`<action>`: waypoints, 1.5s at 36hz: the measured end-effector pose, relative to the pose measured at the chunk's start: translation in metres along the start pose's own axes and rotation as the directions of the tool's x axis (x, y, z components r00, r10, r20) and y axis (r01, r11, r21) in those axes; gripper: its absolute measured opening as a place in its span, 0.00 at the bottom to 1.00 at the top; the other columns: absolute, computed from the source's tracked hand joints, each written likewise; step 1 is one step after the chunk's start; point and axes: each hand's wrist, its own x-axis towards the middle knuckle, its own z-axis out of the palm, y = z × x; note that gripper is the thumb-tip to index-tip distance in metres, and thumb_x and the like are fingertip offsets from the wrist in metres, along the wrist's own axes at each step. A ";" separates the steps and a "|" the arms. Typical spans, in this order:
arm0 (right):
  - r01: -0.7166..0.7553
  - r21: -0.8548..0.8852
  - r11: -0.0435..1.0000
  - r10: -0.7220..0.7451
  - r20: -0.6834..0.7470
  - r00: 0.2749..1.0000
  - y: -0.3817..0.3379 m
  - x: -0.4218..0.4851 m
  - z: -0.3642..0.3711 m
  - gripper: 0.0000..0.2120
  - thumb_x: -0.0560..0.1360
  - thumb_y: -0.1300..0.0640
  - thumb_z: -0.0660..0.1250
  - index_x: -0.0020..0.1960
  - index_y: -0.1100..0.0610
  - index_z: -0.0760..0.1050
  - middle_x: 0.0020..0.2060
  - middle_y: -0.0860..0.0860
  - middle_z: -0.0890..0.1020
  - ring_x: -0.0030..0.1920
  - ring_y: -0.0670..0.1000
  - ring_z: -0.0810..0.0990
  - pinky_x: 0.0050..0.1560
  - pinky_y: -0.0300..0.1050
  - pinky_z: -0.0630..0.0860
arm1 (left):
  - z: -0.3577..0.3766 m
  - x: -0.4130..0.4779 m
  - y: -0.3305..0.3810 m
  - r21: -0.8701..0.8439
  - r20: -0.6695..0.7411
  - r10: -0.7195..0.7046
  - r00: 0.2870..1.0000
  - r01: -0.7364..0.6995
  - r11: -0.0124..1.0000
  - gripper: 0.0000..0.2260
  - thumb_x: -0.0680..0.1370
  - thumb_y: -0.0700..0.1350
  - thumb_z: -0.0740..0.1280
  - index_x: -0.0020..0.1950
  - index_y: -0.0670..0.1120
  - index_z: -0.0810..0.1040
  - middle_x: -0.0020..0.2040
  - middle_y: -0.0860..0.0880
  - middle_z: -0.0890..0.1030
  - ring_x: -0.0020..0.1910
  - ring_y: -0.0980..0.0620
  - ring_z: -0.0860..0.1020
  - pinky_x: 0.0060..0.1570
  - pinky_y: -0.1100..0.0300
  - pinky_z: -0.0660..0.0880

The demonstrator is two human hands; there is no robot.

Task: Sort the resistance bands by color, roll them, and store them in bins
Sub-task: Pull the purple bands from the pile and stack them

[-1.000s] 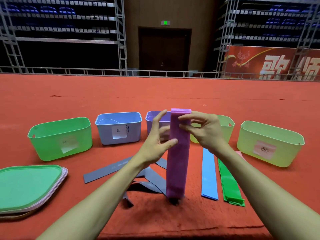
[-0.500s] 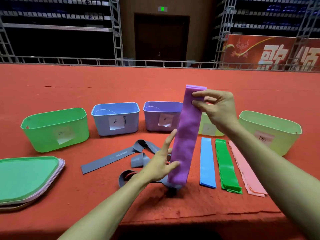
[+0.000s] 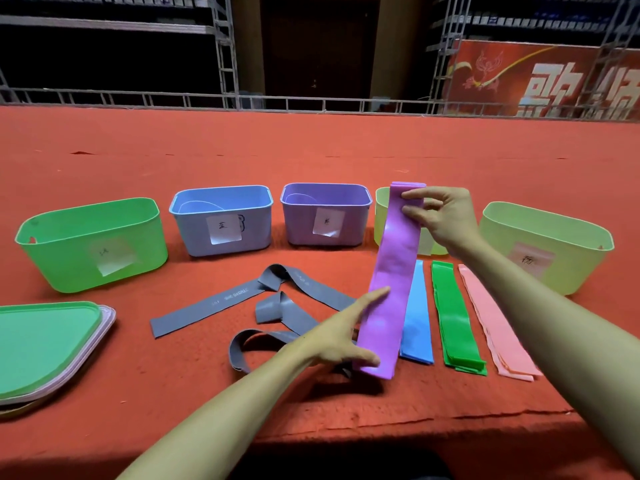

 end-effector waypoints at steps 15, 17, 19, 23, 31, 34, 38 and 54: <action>-0.232 -0.094 0.968 0.240 0.091 0.966 0.114 0.025 0.034 0.12 0.69 0.67 0.75 0.47 0.53 0.83 0.32 0.49 0.81 0.35 0.49 0.76 0.42 0.54 0.79 | 0.006 0.043 -0.038 -0.044 0.156 -0.220 0.963 0.230 0.972 0.52 0.63 0.48 0.80 0.74 0.66 0.48 0.76 0.59 0.58 0.72 0.57 0.63 0.71 0.55 0.65; -0.262 -0.096 0.960 0.272 0.113 0.955 0.129 0.026 0.040 0.11 0.69 0.67 0.75 0.47 0.53 0.83 0.32 0.51 0.80 0.35 0.49 0.75 0.40 0.51 0.78 | 0.007 0.046 -0.044 -0.087 0.173 -0.262 0.949 0.279 0.956 0.53 0.60 0.51 0.81 0.73 0.70 0.49 0.75 0.57 0.61 0.71 0.54 0.66 0.70 0.52 0.67; -0.265 -0.109 0.958 0.277 0.124 0.953 0.141 0.026 0.046 0.11 0.69 0.66 0.75 0.47 0.54 0.83 0.33 0.52 0.80 0.34 0.48 0.73 0.35 0.44 0.76 | 0.006 0.050 -0.047 -0.115 0.193 -0.295 0.936 0.320 0.940 0.53 0.60 0.50 0.81 0.73 0.70 0.49 0.75 0.56 0.62 0.71 0.53 0.67 0.69 0.52 0.68; -0.292 -0.158 0.943 0.314 0.135 0.940 0.168 0.030 0.060 0.10 0.68 0.66 0.76 0.46 0.54 0.84 0.34 0.50 0.82 0.33 0.47 0.73 0.35 0.40 0.75 | -0.001 0.055 -0.043 -0.089 0.210 -0.314 0.926 0.338 0.937 0.53 0.64 0.46 0.80 0.76 0.63 0.48 0.76 0.55 0.59 0.72 0.54 0.63 0.70 0.57 0.65; -0.272 -0.304 0.913 0.339 0.195 0.921 0.201 0.035 0.081 0.10 0.67 0.62 0.77 0.48 0.55 0.85 0.43 0.49 0.84 0.39 0.42 0.76 0.43 0.38 0.70 | -0.010 0.070 -0.041 0.035 0.224 -0.385 0.895 0.387 0.921 0.52 0.67 0.49 0.79 0.78 0.60 0.44 0.78 0.56 0.56 0.73 0.56 0.62 0.67 0.63 0.64; -0.264 -0.358 0.896 0.352 0.207 0.913 0.208 0.036 0.082 0.10 0.67 0.61 0.77 0.48 0.54 0.85 0.44 0.49 0.85 0.44 0.45 0.78 0.47 0.39 0.71 | -0.009 0.073 -0.040 -0.024 0.232 -0.421 0.877 0.438 0.899 0.50 0.69 0.47 0.78 0.78 0.59 0.44 0.76 0.51 0.61 0.54 0.62 0.78 0.47 0.72 0.75; -0.241 -0.406 0.882 0.348 0.212 0.913 0.214 0.038 0.081 0.10 0.68 0.61 0.77 0.49 0.54 0.84 0.44 0.48 0.84 0.46 0.47 0.79 0.51 0.41 0.74 | -0.012 0.070 -0.038 -0.178 0.252 -0.467 0.848 0.515 0.839 0.49 0.70 0.44 0.77 0.76 0.63 0.45 0.75 0.48 0.61 0.43 0.42 0.85 0.48 0.50 0.81; -0.127 -0.580 0.805 0.340 0.275 0.900 0.217 0.042 0.084 0.11 0.71 0.57 0.74 0.53 0.56 0.82 0.53 0.52 0.83 0.45 0.48 0.72 0.46 0.37 0.64 | -0.010 0.064 -0.040 -0.070 0.235 -0.505 0.830 0.533 0.843 0.44 0.70 0.40 0.76 0.77 0.54 0.53 0.44 0.40 0.85 0.35 0.45 0.82 0.40 0.60 0.81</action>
